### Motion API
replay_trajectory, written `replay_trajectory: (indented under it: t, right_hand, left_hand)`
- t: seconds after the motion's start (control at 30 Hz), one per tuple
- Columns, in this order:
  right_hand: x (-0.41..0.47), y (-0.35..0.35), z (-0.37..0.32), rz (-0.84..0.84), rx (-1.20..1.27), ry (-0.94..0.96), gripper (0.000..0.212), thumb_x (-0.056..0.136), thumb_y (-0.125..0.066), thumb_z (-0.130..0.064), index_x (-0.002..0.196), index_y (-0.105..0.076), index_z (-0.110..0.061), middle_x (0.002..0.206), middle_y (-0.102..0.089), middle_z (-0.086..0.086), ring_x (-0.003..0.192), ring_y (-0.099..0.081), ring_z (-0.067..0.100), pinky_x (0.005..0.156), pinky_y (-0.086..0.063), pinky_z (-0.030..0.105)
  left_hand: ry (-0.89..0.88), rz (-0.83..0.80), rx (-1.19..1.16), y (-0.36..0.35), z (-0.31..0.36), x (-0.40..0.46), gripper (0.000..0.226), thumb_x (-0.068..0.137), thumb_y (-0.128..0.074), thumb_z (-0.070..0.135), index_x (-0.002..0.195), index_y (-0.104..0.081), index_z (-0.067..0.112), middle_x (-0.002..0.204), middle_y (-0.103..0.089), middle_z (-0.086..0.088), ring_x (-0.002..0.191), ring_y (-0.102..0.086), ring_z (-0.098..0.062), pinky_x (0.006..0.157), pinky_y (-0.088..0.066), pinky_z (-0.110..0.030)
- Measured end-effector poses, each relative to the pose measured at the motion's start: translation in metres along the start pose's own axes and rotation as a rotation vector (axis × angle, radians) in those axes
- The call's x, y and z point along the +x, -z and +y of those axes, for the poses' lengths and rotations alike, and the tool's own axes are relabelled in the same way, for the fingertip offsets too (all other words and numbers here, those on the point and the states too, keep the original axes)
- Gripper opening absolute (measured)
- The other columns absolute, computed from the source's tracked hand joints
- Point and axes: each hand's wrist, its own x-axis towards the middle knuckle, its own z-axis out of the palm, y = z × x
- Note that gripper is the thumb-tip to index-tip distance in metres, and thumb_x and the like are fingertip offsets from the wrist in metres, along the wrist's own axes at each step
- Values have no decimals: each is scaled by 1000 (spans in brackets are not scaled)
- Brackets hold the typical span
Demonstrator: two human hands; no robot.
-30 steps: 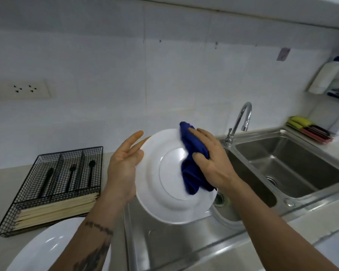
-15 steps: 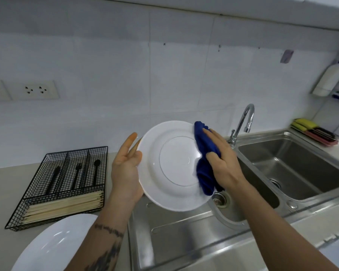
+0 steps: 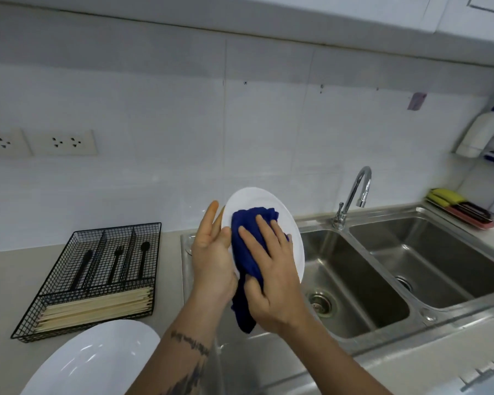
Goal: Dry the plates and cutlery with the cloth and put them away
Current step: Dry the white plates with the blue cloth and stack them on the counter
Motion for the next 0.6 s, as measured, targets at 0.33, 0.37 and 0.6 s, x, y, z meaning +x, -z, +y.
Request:
replay_trajectory:
  t: [0.33, 0.37, 0.6]
  right_hand:
    - [55, 35, 50, 49, 280, -300, 66, 72, -38, -30, 136, -52, -29, 142, -49, -6, 132, -41, 14, 111, -32, 46]
    - [52, 35, 50, 57, 286, -344, 66, 72, -39, -28, 137, -50, -29, 142, -49, -6, 131, -43, 14, 110, -34, 46]
    - [54, 30, 21, -92, 90, -112, 68, 77, -38, -24, 145, -40, -28, 154, -32, -4, 142, -23, 12, 117, -15, 31]
  left_hand:
    - [-15, -183, 26, 33, 24, -10, 54, 97, -42, -9, 130, -56, 31, 124, -69, -1, 111, -67, -24, 90, -57, -42]
    - [-20, -181, 37, 35, 26, -9, 53, 97, -42, -8, 129, -57, 31, 124, -69, 0, 110, -68, -23, 88, -58, -38]
    - [-26, -250, 197, 30, 22, -10, 52, 98, -42, -8, 131, -56, 29, 125, -69, -3, 110, -67, -25, 87, -58, -37]
